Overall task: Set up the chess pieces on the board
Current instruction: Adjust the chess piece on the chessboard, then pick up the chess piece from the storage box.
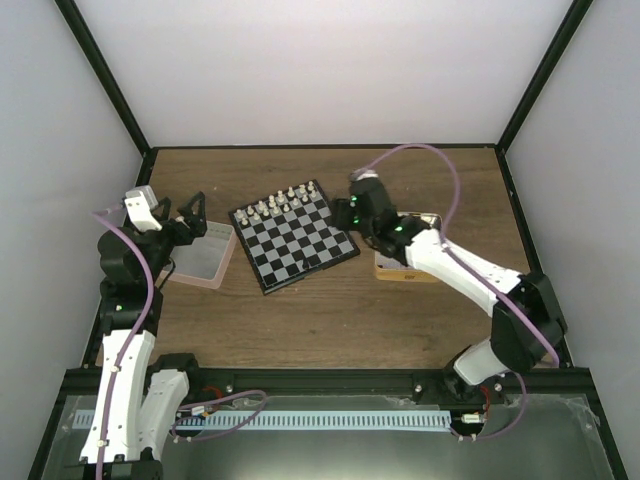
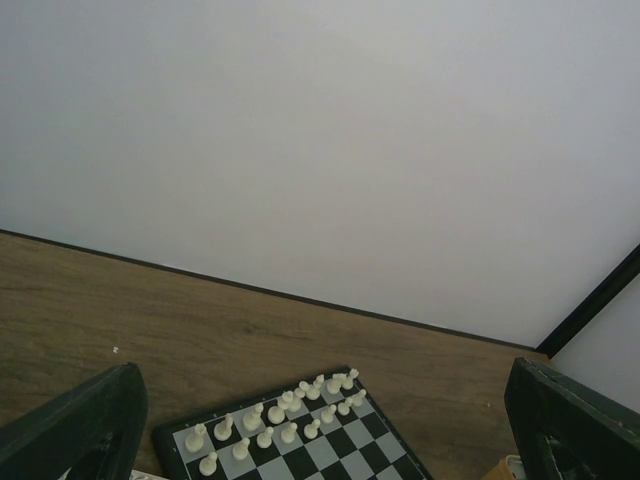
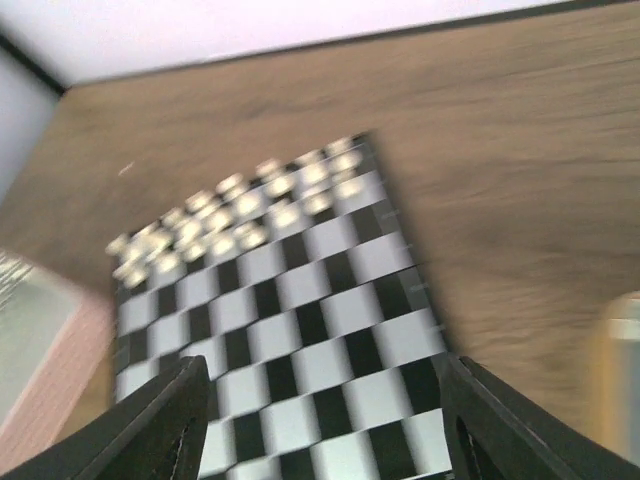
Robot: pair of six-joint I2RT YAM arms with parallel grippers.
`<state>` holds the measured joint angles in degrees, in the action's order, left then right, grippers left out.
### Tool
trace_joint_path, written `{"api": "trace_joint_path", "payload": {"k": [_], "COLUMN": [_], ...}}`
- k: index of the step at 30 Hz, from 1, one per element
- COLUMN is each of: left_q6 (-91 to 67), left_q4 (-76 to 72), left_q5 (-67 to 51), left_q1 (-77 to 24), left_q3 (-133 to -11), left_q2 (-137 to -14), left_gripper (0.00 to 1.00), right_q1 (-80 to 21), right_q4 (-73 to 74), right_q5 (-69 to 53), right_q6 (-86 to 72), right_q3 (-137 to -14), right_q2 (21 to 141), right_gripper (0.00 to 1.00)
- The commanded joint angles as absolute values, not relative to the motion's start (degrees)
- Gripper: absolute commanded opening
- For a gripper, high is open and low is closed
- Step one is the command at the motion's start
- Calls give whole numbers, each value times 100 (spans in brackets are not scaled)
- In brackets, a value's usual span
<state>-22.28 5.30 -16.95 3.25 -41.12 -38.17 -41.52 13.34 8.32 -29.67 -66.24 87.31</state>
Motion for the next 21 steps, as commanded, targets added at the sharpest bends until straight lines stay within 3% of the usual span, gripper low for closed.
{"api": "trace_joint_path", "payload": {"k": [1,7,21], "left_q6": [-2158,-2153,-2145], "left_q4": [501,501,521], "left_q5": [-1688,-1680,-1652], "left_q1": [360,359,360], "left_q3": [-4085,-4087,-4090], "left_q2": [-3780,-3782,-3802], "left_gripper": [100,100,100], "right_q1": [-3274,-2187,-1568], "right_q4": [1465,1583,1673], "right_q5": [1720,1641,1386], "right_q6": [-3090,-3155,-2989], "right_q3": [-6170,-5794,-6037], "right_q2": [8502,8553,9969], "right_gripper": [64,61,16]}}
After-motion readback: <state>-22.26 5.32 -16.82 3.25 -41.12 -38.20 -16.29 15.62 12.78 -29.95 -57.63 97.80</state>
